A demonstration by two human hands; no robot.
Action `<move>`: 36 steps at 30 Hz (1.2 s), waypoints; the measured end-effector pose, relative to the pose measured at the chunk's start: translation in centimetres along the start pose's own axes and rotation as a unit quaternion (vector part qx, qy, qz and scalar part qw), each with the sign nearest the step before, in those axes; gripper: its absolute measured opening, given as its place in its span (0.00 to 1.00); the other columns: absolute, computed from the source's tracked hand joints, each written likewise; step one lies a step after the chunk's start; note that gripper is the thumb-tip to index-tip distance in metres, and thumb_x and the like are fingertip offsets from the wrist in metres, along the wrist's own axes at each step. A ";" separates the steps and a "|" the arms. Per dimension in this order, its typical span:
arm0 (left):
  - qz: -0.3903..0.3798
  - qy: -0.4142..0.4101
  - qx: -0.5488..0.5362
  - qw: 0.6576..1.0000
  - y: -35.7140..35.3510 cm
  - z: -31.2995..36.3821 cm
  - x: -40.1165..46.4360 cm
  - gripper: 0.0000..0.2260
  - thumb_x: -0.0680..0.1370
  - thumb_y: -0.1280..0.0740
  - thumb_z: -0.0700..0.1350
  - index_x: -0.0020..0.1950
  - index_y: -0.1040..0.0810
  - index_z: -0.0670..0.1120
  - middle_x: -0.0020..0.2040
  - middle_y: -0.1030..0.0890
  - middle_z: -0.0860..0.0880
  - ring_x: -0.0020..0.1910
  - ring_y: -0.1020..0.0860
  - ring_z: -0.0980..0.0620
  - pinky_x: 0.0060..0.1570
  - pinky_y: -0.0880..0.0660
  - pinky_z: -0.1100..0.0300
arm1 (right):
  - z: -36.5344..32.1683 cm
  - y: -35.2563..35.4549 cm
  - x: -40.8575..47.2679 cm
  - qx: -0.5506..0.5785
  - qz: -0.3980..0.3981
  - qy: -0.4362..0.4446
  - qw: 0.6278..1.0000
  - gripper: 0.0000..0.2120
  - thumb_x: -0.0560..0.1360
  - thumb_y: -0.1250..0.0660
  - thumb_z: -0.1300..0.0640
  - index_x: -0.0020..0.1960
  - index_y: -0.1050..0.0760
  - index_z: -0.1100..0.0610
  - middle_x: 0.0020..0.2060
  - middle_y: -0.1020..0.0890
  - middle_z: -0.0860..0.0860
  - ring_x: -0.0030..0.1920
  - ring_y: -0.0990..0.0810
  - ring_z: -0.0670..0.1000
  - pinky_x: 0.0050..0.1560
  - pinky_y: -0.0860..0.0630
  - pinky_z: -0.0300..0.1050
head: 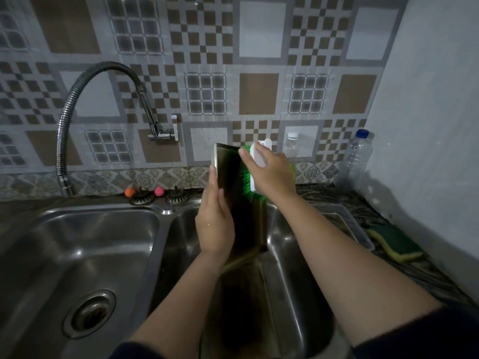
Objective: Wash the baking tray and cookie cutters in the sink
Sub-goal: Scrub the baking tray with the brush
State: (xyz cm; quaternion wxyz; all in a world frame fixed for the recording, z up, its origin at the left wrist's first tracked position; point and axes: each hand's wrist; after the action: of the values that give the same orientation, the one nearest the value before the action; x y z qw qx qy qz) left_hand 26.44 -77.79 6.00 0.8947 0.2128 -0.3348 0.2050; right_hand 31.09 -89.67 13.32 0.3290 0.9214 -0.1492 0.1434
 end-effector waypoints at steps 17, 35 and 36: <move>-0.225 0.083 0.073 0.968 2.8 -6.5 -1.3 0.26 0.79 0.55 0.64 0.77 0.52 0.61 0.78 0.47 0.54 0.77 0.49 0.55 0.75 0.47 0.51 | -0.4 3.2 -1.1 0.139 -0.106 -0.004 0.985 0.24 0.76 0.35 0.44 0.71 0.32 0.43 0.71 0.32 0.48 0.67 0.30 0.50 0.57 0.33 0.46; -0.173 0.240 -0.229 0.927 7.0 -8.7 -4.5 0.31 0.72 0.28 0.42 0.73 0.35 0.56 0.56 0.17 0.55 0.57 0.21 0.58 0.52 0.24 0.67 | 7.4 0.9 -1.3 -0.066 -0.028 -0.025 0.997 0.29 0.74 0.38 0.34 0.71 0.31 0.45 0.66 0.28 0.54 0.66 0.29 0.56 0.58 0.31 0.49; -0.164 0.243 -0.237 0.926 7.0 -8.9 -4.3 0.31 0.73 0.28 0.40 0.72 0.34 0.55 0.56 0.17 0.55 0.57 0.20 0.57 0.52 0.23 0.66 | 7.7 1.0 -1.0 -0.110 -0.012 -0.020 0.994 0.28 0.75 0.41 0.35 0.71 0.32 0.45 0.65 0.27 0.56 0.64 0.28 0.57 0.55 0.30 0.49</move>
State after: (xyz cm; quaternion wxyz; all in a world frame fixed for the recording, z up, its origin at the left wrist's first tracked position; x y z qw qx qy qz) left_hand 24.46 -68.37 -1.38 0.9941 -0.0100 -0.1065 0.0154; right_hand 31.04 -95.25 7.80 0.4269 0.8839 -0.1598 0.1043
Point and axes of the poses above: each hand's wrist, its own x-axis towards the middle knuckle, its own y-axis out of the back of the hand, z = x × y
